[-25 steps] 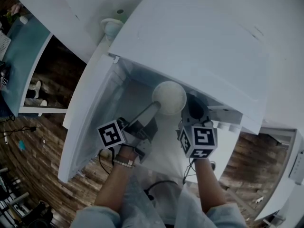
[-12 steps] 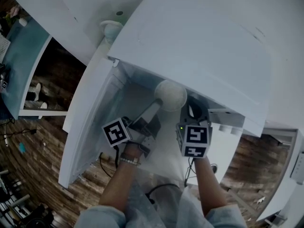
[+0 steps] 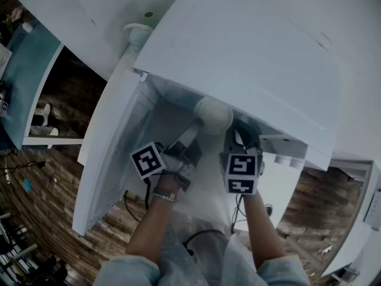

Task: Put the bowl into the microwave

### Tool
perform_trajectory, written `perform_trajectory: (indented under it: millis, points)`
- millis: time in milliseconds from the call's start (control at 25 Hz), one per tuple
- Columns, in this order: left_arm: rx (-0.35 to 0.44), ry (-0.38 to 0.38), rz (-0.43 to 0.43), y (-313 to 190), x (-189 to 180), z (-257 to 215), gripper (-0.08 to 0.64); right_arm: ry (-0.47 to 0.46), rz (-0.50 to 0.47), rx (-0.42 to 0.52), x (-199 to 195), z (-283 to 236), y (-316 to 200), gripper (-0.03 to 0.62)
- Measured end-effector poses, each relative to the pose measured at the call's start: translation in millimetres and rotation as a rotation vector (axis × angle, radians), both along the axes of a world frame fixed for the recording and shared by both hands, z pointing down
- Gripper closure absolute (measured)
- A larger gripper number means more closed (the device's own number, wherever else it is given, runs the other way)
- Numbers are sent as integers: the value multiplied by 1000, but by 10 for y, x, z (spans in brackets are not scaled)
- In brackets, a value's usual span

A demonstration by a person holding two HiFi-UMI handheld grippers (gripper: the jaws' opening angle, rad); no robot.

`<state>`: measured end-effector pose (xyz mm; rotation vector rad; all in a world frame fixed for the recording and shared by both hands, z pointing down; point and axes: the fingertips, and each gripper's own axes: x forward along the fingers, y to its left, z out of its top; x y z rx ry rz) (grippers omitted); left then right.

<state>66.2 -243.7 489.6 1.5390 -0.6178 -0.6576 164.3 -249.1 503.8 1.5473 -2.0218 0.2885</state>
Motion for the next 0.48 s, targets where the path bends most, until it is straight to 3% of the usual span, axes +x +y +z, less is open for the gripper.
perform_trajectory:
  millis: [240, 480]
  points:
    - [-4, 3, -12, -71, 21, -7, 379, -10, -14, -18, -44, 24, 44, 588]
    - [-11, 10, -19, -110, 32, 5, 379, -100, -47, -38, -119, 68, 105, 564]
